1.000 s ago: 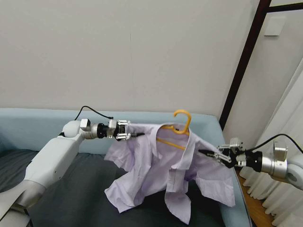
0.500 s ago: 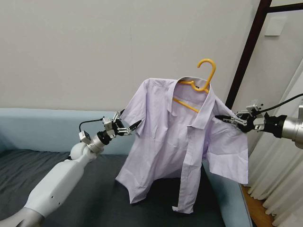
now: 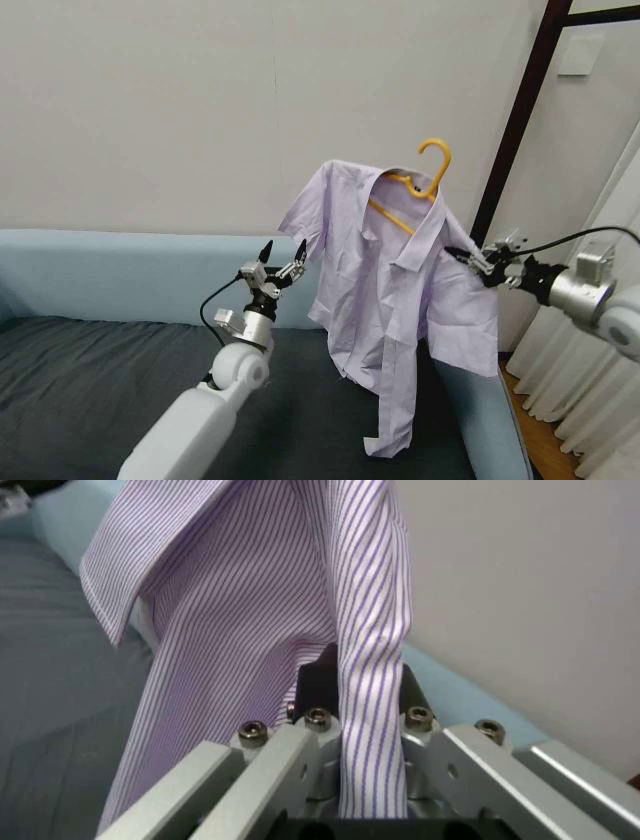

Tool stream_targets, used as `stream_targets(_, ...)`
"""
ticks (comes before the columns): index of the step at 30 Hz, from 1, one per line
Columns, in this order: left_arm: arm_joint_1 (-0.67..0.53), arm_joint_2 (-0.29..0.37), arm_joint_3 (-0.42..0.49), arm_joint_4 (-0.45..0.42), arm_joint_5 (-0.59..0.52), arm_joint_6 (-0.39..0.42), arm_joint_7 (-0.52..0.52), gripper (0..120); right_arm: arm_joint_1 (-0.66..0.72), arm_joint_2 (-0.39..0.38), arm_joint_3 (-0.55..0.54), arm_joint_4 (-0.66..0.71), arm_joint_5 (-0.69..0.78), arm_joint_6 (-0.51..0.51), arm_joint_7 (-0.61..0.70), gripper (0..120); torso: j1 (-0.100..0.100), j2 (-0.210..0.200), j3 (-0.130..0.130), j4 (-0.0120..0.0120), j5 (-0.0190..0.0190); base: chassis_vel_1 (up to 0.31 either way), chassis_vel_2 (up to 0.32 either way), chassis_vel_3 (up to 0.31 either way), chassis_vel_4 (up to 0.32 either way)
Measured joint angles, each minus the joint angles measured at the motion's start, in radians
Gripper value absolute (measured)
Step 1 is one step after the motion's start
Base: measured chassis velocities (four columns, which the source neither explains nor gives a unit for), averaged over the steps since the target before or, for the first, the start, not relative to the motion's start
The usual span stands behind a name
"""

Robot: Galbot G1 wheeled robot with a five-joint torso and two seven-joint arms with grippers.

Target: Pick up the clothes from the sofa and hang them on the clothes hanger.

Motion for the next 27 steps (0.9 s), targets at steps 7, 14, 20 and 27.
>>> stream_targets(7, 0.022, 0.005, 0.009, -0.045, 0.044, 0.018, 0.011, 100, 0.121, 0.081, -0.16, -0.124, -0.071, 0.015, -0.014, 1, 0.0, 0.0, 0.0, 0.0003, -0.0002, 0.0, 0.0, 0.0, 0.0)
stream_targets(14, -0.02, -0.032, 0.032, 0.012, 0.124, 0.044, -0.022, 100, 0.285, 0.142, -0.355, -0.215, -0.067, 0.024, -0.016, 1, 0.0, 0.0, 0.0, 0.0001, -0.0004, 0.0, 0.0, 0.0, 0.0)
stream_targets(20, -0.054, -0.093, 0.047, 0.079, 0.177, 0.07, -0.084, 100, 0.374, 0.16, -0.44, -0.233, -0.05, 0.029, -0.017, 1, 0.0, 0.0, 0.0, 0.0001, -0.0004, 0.0, 0.0, 0.0, 0.0)
stream_targets(27, -0.085, -0.181, 0.058, 0.17, 0.267, 0.075, -0.189, 81, 0.43, 0.149, -0.475, -0.236, -0.032, 0.03, -0.024, 1, 0.0, 0.0, 0.0, 0.0, -0.0003, 0.0, 0.0, 0.0, 0.0)
